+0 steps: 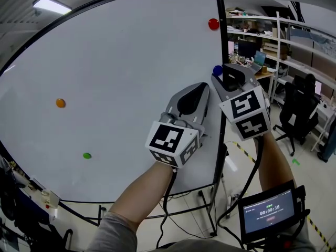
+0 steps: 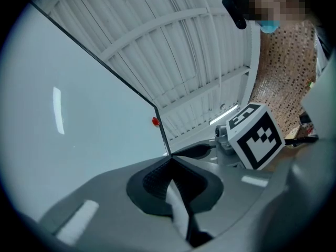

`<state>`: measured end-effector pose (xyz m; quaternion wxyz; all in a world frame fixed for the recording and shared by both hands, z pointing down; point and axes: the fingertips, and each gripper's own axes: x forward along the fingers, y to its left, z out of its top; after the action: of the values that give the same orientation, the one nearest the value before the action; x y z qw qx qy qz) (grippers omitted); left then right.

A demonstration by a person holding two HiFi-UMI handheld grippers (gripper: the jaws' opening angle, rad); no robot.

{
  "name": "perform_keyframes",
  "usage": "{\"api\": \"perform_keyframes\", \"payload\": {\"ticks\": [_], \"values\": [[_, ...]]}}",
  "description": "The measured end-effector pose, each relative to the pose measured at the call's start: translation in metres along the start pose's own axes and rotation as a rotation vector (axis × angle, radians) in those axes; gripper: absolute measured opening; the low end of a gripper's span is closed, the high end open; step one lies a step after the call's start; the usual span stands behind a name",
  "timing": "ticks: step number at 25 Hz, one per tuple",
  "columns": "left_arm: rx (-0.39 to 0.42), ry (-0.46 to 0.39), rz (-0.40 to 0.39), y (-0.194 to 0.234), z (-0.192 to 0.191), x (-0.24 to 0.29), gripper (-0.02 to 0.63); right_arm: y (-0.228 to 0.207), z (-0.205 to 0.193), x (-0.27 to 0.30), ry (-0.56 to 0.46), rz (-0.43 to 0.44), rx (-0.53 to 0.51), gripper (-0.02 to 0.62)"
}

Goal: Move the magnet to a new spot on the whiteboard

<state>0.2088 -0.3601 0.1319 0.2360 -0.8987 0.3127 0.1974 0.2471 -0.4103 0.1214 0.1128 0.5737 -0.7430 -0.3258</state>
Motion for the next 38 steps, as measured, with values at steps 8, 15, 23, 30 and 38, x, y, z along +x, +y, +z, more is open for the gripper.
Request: {"api": "perform_keyframes", "payload": {"ticks": [8, 15, 23, 30, 38], "values": [[-0.012, 0.006, 0.006, 0.002, -0.001, -0.002, 0.002, 0.000, 0.003, -0.004, -0.014, -0.012, -0.003, 0.146], [-0.006, 0.049, 0.040, 0.012, -0.012, -0.017, 0.002, 0.021, 0.003, -0.012, -0.039, 0.005, 0.020, 0.117], [0.004, 0.148, 0.098, 0.024, -0.029, -0.050, 0.002, 0.062, -0.007, -0.009, -0.041, 0.042, 0.076, 0.008], [-0.014, 0.222, 0.164, 0.090, -0.009, -0.222, 0.002, 0.235, 0.071, -0.014, -0.030, 0.122, 0.103, 0.008], [-0.006, 0.305, 0.234, 0.148, 0.000, -0.343, 0.002, 0.370, 0.116, -0.002, -0.008, 0.218, 0.124, 0.008]]}}
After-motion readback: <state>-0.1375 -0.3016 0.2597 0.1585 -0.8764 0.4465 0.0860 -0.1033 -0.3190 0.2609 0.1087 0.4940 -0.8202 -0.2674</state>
